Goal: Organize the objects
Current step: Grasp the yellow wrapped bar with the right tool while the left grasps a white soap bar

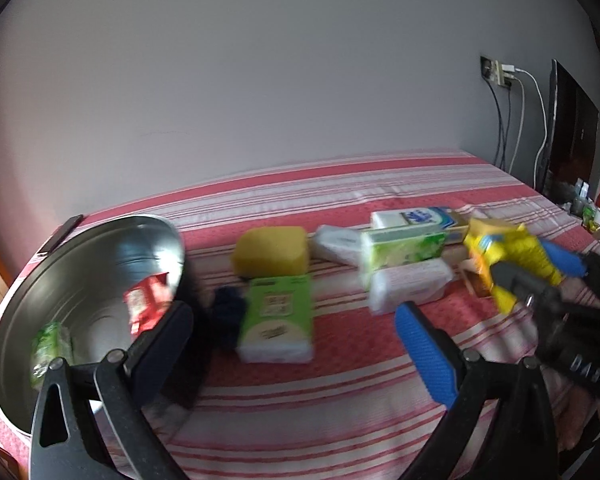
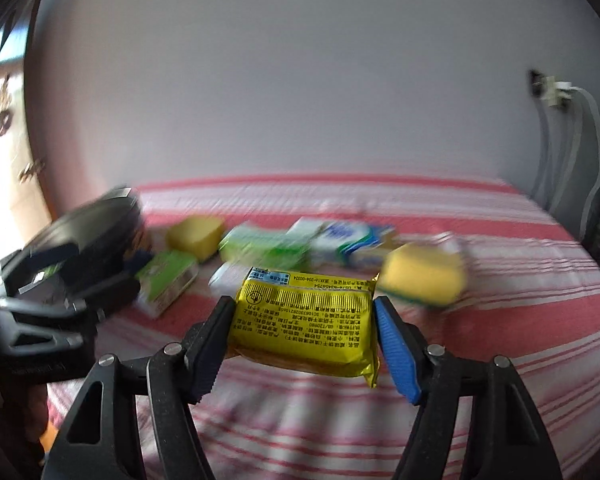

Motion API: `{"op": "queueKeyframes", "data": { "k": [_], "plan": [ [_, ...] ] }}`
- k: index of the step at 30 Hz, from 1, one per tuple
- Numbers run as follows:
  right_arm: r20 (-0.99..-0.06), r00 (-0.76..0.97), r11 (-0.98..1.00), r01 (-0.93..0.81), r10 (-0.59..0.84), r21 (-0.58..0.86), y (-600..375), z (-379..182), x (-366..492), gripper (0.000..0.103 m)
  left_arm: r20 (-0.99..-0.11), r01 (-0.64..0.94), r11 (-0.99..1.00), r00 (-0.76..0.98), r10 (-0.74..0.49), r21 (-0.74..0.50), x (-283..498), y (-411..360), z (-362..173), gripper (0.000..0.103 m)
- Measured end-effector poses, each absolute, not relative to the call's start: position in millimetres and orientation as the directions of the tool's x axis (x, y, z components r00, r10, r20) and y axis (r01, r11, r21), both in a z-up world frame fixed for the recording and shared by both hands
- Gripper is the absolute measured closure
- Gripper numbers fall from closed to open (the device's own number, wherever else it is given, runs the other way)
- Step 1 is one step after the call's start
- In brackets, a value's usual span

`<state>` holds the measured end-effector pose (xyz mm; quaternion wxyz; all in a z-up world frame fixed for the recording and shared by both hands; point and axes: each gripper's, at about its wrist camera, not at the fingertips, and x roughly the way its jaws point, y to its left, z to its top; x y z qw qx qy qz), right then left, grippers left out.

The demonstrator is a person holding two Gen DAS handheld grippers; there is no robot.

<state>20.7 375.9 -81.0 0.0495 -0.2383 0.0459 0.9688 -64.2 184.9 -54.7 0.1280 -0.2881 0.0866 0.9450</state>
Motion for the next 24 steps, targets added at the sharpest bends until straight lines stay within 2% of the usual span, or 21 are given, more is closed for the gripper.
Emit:
{"op": "queueKeyframes", "data": {
  "k": [3,7,11,24],
  "plan": [
    [-0.444,-0.886,-0.979,-0.189,0.137,0.076,396.8,-79.8,24.1,0.032,-0.573,-0.309,-0.948,-0.792,0.21,0.08,-64.2,205.7,-55.4,0.0],
    [-0.452,-0.879,-0.968,-0.225,0.151,0.113,416.5,-86.1,21.0,0.032,-0.602,-0.336,-0.938,-0.767,0.221,0.083,-71.1,236.4,-61.6,0.001],
    [-0.456,-0.876,-0.956,-0.249,0.154,0.155,432.6,-87.4,22.3,0.032,-0.641,-0.353,-0.935,-0.723,0.26,0.019,-79.9,249.1,-63.9,0.001],
    [-0.469,-0.872,-0.943,-0.262,0.141,0.204,453.6,-89.8,21.9,0.032,-0.727,-0.341,-0.94,-0.651,0.216,0.026,-102.2,273.1,-84.4,0.001]
  ]
}}
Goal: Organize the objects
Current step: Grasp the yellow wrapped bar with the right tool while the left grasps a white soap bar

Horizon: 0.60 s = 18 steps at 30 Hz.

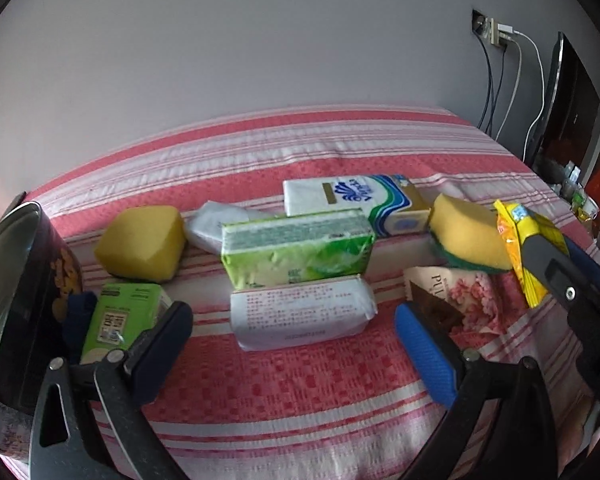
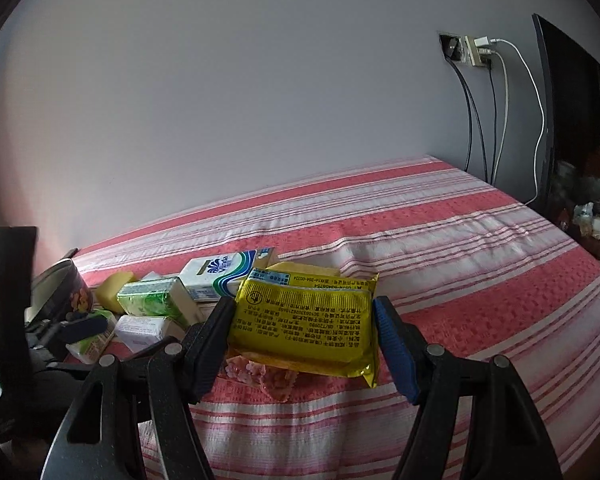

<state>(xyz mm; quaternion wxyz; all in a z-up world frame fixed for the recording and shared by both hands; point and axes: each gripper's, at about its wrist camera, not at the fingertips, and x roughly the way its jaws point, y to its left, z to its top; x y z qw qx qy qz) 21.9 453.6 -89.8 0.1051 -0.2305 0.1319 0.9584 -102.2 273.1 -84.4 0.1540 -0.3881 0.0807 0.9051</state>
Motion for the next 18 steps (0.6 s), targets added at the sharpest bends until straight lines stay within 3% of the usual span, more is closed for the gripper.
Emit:
{"op": "queueKeyframes", "data": {
  "k": [7,18],
  "plan": [
    [-0.456,-0.881,-0.946,-0.245,0.127,0.21,454.4,-89.7,23.1,0.032,-0.755,-0.339,-0.94,-0.61,0.24,-0.024,-106.9,269.8,-89.3,0.034],
    [-0.438,-0.889,-0.952,-0.239,0.135,0.19,450.7,-87.9,24.6,0.032,-0.688,-0.348,-0.937,-0.683,0.246,0.01,-87.4,275.9,-83.8,0.035]
  ]
}}
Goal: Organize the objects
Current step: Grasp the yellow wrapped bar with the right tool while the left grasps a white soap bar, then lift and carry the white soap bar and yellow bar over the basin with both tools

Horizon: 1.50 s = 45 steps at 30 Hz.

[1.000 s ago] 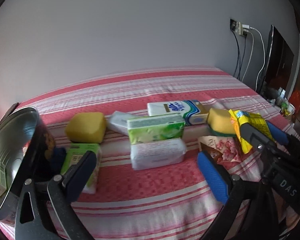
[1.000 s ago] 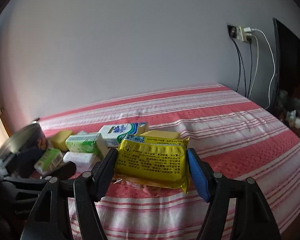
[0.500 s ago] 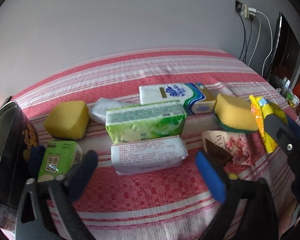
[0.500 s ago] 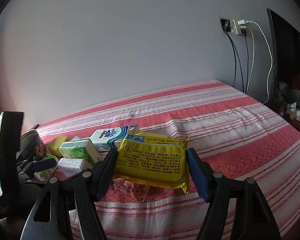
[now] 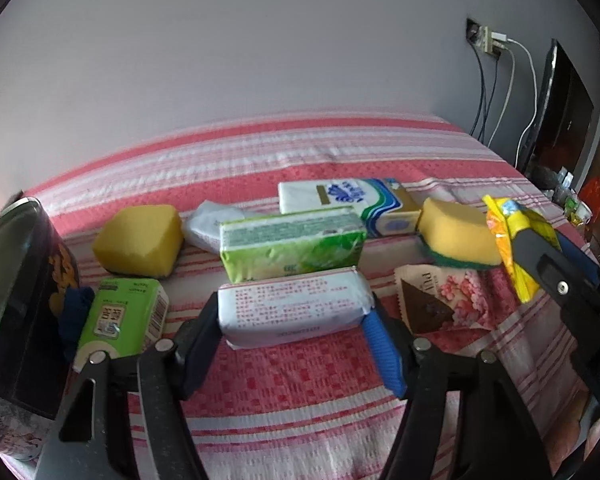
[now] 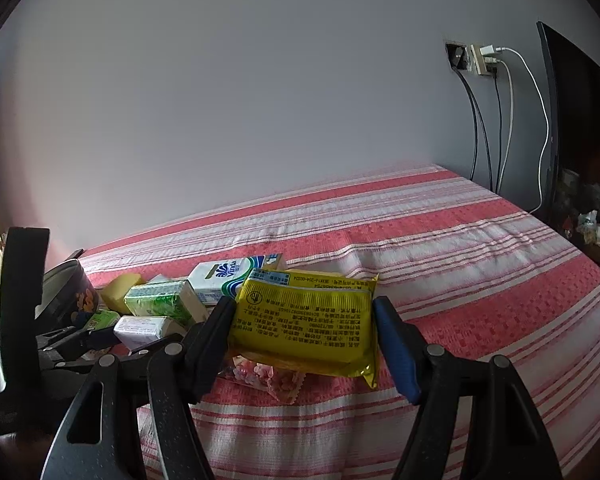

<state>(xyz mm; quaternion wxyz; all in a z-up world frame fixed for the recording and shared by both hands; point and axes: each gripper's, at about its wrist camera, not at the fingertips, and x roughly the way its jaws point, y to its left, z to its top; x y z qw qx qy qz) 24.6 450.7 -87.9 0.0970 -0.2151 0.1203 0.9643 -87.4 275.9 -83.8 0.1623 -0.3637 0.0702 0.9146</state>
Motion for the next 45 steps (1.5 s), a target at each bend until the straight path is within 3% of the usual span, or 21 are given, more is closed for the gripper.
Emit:
{"op": "queueKeyframes", "data": {
  "k": [5,23,45],
  "plan": [
    [-0.418,-0.898,-0.956,-0.232,0.138,0.182,448.9,-86.6,27.3,0.032,-0.637,-0.341,-0.939,-0.733,0.239,0.04,-78.9,273.9,-77.7,0.035],
    [-0.358,-0.919,-0.968,-0.22,0.163,0.124,436.5,-81.8,35.6,0.032,-0.531,-0.302,-0.953,-0.803,0.271,-0.029,-69.2,253.8,-68.1,0.035],
    [-0.29,-0.94,-0.975,-0.209,0.18,0.072,426.5,-79.7,45.3,0.032,-0.441,-0.298,-0.954,-0.853,0.279,-0.028,-52.5,245.3,-60.7,0.035]
  ]
}}
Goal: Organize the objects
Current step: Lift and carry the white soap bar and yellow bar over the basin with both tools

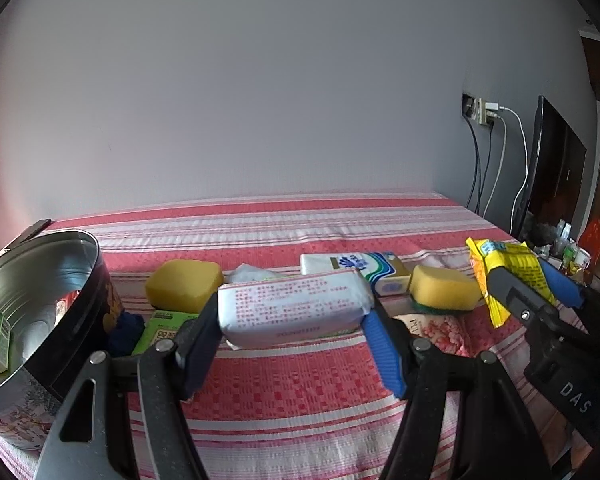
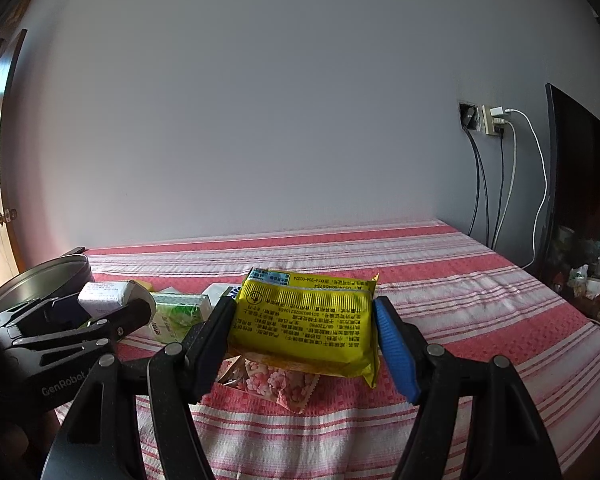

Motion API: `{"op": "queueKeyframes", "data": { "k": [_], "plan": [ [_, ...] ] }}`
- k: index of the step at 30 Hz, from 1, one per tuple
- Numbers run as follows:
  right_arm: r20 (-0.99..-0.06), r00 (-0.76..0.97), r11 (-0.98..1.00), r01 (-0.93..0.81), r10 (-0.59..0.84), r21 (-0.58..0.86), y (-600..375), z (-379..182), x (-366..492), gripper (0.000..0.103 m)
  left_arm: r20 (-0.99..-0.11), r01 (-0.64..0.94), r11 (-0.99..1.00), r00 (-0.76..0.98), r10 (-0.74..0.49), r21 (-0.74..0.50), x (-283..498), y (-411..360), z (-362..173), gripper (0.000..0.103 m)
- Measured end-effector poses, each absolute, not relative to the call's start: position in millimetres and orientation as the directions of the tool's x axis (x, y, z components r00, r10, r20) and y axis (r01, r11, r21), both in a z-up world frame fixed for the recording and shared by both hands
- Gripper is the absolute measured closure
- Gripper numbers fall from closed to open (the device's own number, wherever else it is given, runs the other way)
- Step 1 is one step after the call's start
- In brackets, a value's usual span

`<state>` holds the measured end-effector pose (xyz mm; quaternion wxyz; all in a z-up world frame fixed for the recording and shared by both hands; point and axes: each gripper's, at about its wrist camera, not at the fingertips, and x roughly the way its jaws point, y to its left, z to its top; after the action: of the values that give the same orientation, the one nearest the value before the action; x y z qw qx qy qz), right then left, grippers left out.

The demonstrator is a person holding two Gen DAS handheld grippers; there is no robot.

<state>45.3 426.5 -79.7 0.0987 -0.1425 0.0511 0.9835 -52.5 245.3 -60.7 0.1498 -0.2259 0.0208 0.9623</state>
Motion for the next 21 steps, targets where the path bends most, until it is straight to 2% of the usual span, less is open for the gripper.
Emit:
{"op": "queueKeyframes", "data": {
  "k": [21],
  "plan": [
    [-0.233,-0.954,-0.977,-0.205,0.188,0.052,421.8,-78.4,52.8,0.032,-0.339,-0.294,-0.955,-0.897,0.285,-0.026,-36.5,240.4,-53.5,0.035]
  ]
}}
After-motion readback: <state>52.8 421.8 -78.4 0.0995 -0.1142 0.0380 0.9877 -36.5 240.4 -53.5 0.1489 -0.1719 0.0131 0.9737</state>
